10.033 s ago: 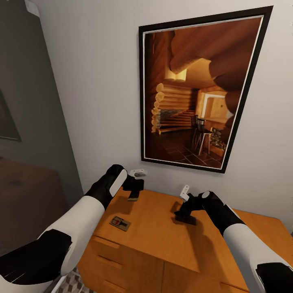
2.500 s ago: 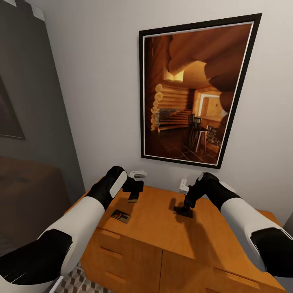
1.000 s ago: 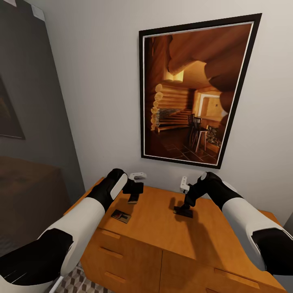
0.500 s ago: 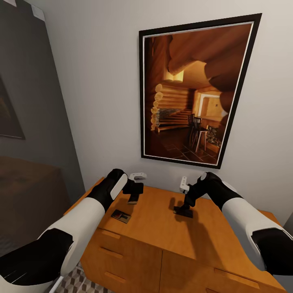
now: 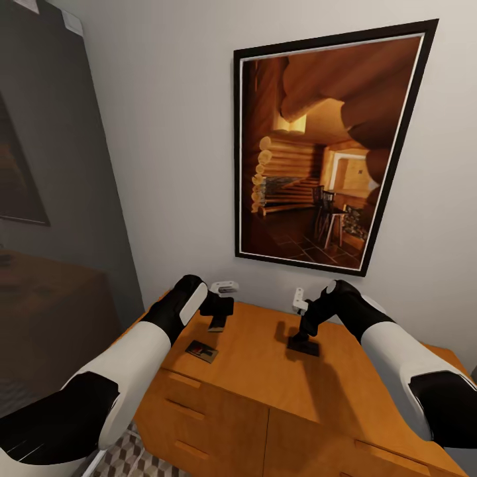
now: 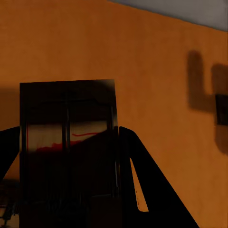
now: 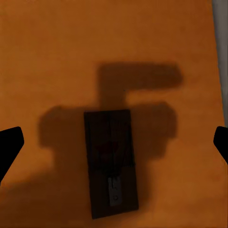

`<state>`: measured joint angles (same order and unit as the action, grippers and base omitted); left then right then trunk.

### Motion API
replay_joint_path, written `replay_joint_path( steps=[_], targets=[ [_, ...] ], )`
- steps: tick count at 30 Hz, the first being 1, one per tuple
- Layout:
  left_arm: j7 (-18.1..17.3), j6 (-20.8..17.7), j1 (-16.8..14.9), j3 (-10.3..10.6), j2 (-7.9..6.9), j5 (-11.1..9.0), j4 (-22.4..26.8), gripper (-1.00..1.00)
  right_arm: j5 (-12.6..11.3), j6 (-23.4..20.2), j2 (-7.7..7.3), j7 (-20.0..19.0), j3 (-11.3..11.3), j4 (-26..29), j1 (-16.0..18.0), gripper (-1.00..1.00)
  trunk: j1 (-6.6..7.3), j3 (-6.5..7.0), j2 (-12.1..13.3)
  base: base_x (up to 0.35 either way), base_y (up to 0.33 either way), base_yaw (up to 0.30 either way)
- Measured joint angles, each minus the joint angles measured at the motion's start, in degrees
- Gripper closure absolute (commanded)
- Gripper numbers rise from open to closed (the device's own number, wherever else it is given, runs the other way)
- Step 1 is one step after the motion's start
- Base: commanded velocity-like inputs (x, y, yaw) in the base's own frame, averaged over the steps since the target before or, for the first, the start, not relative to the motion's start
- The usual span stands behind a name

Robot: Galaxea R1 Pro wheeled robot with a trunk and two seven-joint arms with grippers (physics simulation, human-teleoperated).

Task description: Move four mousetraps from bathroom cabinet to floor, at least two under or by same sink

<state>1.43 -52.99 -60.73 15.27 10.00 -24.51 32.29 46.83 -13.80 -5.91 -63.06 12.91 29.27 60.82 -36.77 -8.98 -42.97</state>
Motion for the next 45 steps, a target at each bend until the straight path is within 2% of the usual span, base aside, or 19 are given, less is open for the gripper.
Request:
replay_joint_path(
  steps=[14, 23, 45],
  targets=[
    [0.00, 0.07, 0.00, 0.00, 0.00, 0.01, -0.02, 1.00, 0.02, 0.00, 0.02, -0.22, 0.01, 0.00, 0.00, -1.00, 0.00, 0.00, 0.00, 0.000, 0.000, 0.012],
    [0.00, 0.08, 0.00, 0.00, 0.00, 0.00, -0.02, 1.00, 0.02, 0.00, 0.02, -0.31, 0.01, 0.00, 0.00, -1.00, 0.00, 0.00, 0.00, 0.000, 0.000, 0.125],
    [0.02, 0.09, 0.00, 0.05, 0.00, 0.01, -0.04, 1.00, 0.02, 0.00, 0.02, -0.31, 0.01, 0.00, 0.00, -1.00, 0.00, 0.00, 0.00, 0.000, 0.000, 0.004]
  ],
)
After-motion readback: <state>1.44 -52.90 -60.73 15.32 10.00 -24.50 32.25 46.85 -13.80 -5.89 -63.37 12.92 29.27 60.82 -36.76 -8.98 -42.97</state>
